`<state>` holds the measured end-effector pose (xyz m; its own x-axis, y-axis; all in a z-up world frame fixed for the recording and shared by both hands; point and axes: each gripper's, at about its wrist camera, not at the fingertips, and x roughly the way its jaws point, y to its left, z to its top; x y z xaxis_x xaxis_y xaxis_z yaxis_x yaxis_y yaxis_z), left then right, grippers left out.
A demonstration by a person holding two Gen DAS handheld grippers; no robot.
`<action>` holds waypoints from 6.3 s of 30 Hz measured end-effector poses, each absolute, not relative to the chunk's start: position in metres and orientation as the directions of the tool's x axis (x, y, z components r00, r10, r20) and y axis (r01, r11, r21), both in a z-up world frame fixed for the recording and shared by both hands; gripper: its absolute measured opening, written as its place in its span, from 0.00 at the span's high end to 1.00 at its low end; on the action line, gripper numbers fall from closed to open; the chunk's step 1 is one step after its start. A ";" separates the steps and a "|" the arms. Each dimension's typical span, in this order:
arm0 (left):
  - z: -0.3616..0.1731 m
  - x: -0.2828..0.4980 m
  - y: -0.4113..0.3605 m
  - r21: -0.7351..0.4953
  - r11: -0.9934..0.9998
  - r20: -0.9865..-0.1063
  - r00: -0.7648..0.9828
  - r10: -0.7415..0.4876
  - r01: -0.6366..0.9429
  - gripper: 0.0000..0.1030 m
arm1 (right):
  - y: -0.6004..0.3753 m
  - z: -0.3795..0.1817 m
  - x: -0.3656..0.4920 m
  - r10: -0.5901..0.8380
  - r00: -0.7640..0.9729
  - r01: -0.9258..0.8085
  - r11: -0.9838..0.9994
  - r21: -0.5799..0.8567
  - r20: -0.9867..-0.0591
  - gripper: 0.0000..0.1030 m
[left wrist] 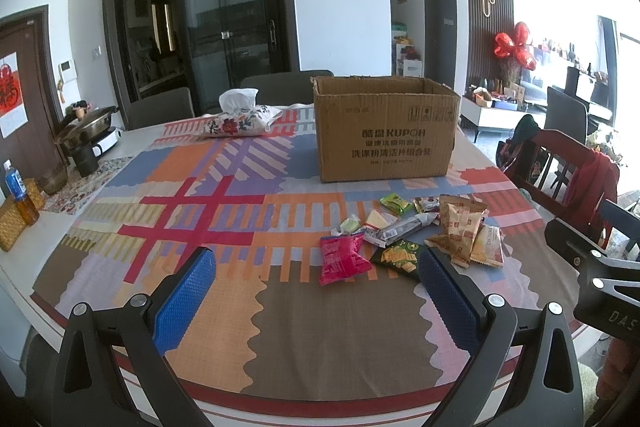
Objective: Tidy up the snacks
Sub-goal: 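Grasp the red chip bag with the left tool while the right tool grasps the Fortune biscuit packet, then carry both snacks over the cardboard box and open both tools to drop them, then move both tools back toward the remaining snacks on the table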
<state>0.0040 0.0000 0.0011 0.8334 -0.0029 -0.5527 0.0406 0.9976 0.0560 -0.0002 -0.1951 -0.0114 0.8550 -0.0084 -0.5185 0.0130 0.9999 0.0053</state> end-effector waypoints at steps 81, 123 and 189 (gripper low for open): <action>-0.011 0.124 -0.012 -0.081 0.979 -0.654 0.732 -0.194 0.187 0.71 | -0.177 -0.031 0.125 0.185 0.749 -0.181 0.981 0.072 -0.636 0.58; 0.062 0.340 -0.031 -0.105 0.961 -0.678 0.688 -0.259 0.258 0.70 | -0.191 0.060 0.325 0.231 0.739 -0.213 0.971 0.106 -0.633 0.58; -0.074 0.166 -0.073 -0.024 0.884 -0.791 0.532 -0.303 0.467 0.33 | -0.237 -0.101 0.133 0.195 0.501 0.066 0.963 0.262 -0.843 0.35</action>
<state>0.1664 -0.0729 -0.0737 0.5316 -0.3027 -0.7910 0.4673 0.8838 -0.0242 0.1332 -0.2369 -0.1005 0.5008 0.1947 -0.8434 0.0662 0.9629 0.2616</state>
